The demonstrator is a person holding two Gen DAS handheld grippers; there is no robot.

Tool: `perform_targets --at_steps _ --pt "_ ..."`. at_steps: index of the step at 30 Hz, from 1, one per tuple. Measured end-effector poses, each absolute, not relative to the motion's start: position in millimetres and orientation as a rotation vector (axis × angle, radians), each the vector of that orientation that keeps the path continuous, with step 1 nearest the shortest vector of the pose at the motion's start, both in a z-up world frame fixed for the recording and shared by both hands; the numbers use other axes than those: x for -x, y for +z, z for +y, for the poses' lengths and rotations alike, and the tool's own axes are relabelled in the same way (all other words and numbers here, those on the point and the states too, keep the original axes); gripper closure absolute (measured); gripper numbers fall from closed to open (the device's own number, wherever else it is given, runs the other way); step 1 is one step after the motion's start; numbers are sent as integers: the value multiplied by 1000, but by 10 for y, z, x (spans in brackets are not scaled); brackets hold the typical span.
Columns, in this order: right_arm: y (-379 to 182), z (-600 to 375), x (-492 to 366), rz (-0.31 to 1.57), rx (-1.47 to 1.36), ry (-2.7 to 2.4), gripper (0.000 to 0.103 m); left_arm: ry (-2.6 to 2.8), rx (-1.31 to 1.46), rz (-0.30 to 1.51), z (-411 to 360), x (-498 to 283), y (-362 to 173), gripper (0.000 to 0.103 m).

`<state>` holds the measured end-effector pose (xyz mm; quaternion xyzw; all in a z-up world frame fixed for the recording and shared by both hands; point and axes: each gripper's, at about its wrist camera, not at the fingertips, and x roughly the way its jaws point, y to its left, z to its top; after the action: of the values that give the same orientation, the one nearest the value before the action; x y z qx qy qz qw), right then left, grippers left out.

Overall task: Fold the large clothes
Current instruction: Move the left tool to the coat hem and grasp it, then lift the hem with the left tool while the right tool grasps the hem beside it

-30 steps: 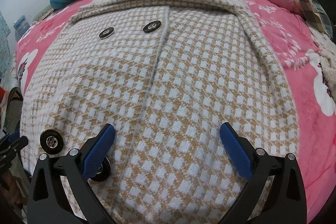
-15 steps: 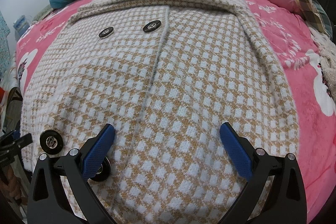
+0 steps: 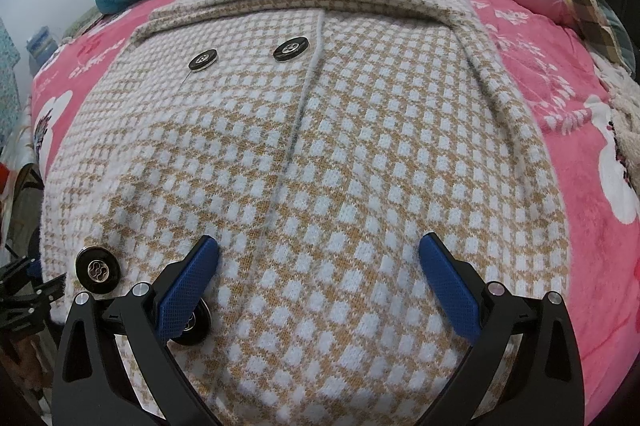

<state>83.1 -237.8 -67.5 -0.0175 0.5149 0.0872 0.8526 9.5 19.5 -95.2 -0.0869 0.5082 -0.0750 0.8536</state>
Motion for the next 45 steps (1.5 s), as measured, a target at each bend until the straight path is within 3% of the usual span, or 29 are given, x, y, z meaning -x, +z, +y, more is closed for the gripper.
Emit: perform_targets --at_steps 8,14,22,30,39,45 --pt "-660 -2391 -915 1095 37 187 6 -115 113 1041 112 -55 -881 72" --pt "-538 -2482 -935 1086 -3 173 6 -88 63 1019 93 -18 -851 79" --pt "-185 -3103 -727 1013 -82 32 6 -99 90 1008 142 -10 -849 79" --pt "-307 -3684 -388 1126 -315 -33 7 -120 108 998 176 2 -868 79" --pt "-460 -3674 -91 1207 -462 23 21 -140 123 983 201 8 -871 79" --pt "-443 -3645 100 1234 -475 19 38 -144 122 982 199 1 -879 79"
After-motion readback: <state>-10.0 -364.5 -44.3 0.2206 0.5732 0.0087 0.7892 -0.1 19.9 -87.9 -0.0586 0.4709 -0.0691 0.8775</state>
